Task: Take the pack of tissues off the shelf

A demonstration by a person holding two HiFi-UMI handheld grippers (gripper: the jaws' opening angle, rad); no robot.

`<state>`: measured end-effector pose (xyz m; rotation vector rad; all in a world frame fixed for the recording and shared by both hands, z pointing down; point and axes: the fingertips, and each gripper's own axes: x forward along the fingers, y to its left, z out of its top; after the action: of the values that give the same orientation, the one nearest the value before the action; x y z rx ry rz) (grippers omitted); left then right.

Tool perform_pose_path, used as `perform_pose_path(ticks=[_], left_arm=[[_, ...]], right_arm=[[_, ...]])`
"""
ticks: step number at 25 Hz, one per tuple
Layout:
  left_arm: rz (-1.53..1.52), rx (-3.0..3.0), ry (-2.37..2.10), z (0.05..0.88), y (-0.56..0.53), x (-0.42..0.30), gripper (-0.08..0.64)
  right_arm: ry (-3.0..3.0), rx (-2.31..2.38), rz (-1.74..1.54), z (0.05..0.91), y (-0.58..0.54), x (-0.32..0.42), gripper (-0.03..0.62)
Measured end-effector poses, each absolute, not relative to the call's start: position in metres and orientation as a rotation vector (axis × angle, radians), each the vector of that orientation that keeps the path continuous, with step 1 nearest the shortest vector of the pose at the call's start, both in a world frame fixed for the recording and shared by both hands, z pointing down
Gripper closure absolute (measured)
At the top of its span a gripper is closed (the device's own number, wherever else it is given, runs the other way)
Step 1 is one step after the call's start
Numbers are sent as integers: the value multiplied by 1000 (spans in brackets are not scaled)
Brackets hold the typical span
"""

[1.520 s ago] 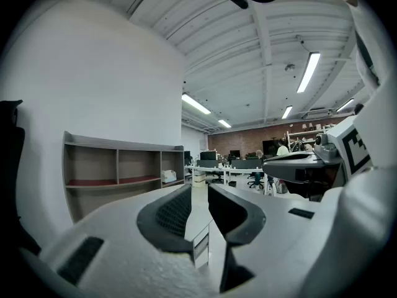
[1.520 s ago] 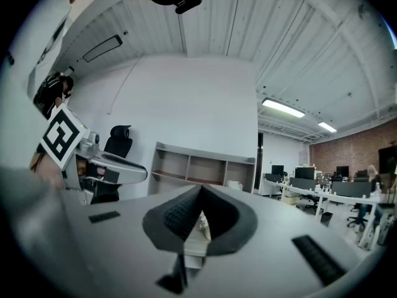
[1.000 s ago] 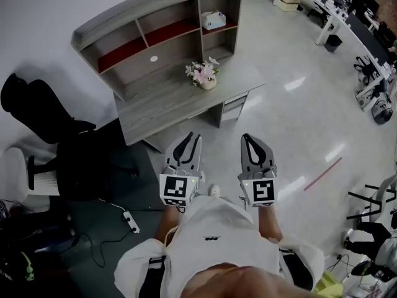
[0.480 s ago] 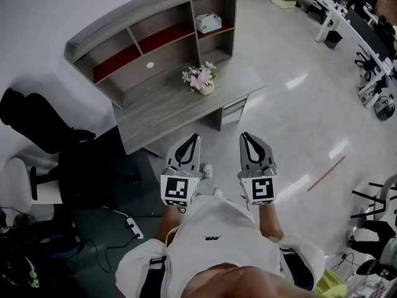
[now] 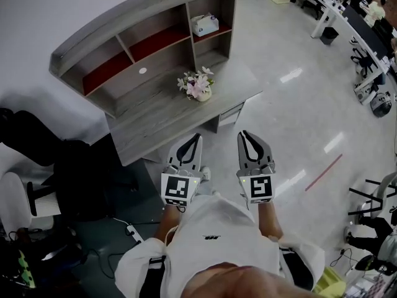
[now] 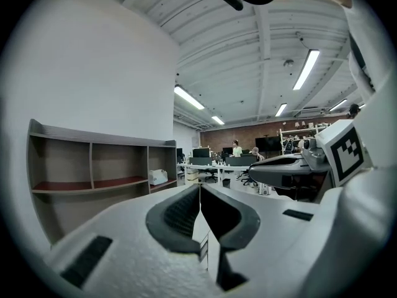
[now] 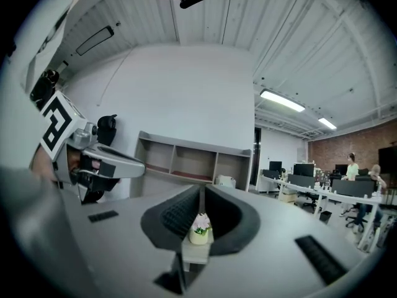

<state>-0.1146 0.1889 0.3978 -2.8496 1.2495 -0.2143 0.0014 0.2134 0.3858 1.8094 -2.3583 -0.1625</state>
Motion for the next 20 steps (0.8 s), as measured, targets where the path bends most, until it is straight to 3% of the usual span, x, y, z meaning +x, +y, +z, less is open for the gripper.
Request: perform_pose_path(ticks=[20], left_arm=[[-209, -2944, 1047, 404, 70, -112, 531]], right_arm=[[-2262, 1908, -137, 391, 97, -9, 545]])
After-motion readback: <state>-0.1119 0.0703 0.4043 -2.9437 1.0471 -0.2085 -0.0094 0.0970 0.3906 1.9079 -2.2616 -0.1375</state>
